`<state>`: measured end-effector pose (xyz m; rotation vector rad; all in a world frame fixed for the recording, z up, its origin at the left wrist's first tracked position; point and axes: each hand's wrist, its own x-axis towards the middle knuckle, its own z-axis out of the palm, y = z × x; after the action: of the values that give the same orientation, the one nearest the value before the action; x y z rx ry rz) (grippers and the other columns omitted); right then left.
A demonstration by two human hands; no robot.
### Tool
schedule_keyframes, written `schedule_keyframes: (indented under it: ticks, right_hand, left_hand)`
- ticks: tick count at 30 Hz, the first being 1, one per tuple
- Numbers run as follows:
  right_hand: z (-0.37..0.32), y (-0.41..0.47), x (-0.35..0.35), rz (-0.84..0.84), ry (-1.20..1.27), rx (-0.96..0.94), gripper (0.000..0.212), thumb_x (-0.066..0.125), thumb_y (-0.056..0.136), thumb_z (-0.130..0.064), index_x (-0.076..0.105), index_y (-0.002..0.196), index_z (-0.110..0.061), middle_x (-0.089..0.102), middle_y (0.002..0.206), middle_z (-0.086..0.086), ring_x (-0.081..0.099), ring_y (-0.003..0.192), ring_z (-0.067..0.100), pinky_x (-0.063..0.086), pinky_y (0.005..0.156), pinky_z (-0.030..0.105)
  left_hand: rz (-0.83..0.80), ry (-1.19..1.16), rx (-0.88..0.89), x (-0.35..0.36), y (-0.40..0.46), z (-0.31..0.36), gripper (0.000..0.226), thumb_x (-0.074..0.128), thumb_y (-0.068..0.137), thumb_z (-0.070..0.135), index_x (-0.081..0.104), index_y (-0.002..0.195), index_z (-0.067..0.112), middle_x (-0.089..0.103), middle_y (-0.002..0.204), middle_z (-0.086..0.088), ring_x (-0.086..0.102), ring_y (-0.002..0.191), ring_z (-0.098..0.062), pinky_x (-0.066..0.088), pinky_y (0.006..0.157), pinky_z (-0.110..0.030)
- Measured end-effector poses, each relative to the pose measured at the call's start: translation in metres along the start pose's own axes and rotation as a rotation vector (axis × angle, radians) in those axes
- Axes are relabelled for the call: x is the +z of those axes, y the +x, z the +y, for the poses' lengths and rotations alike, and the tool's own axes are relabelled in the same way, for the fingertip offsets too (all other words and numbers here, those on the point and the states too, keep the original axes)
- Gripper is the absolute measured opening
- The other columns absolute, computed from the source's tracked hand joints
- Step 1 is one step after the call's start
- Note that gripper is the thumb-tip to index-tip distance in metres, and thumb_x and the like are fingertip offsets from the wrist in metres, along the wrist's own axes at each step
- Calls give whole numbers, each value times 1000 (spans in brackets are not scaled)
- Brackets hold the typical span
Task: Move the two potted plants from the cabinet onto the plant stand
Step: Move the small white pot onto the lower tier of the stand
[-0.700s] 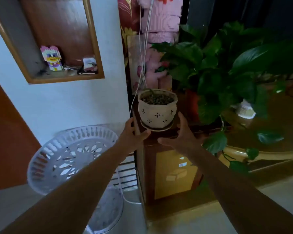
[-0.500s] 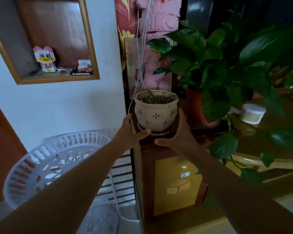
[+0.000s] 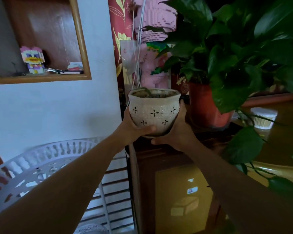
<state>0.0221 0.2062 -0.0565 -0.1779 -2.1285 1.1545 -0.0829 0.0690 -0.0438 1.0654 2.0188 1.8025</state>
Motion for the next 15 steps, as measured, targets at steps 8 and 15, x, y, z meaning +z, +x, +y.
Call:
schedule_keyframes:
  ticks: [8, 15]
  right_hand:
    - [2, 3, 4, -23, 79, -84, 142, 89, 38, 5, -5, 144, -12, 22, 119, -32, 32, 103, -17, 35, 71, -7]
    - [-15, -9, 6, -62, 104, -63, 138, 88, 42, 0, -5, 142, -14, 28, 134, -10, 31, 121, -1, 43, 87, 11]
  left_hand:
    - [-35, -103, 57, -1, 1, 5, 96, 83, 54, -3, 39, 138, 14, 59, 129, -9, 59, 118, -20, 57, 86, -34]
    - [-17, -98, 21, -8, -16, 18, 88, 78, 57, -17, 44, 131, 15, 62, 120, -5, 65, 107, -7, 58, 79, -29]
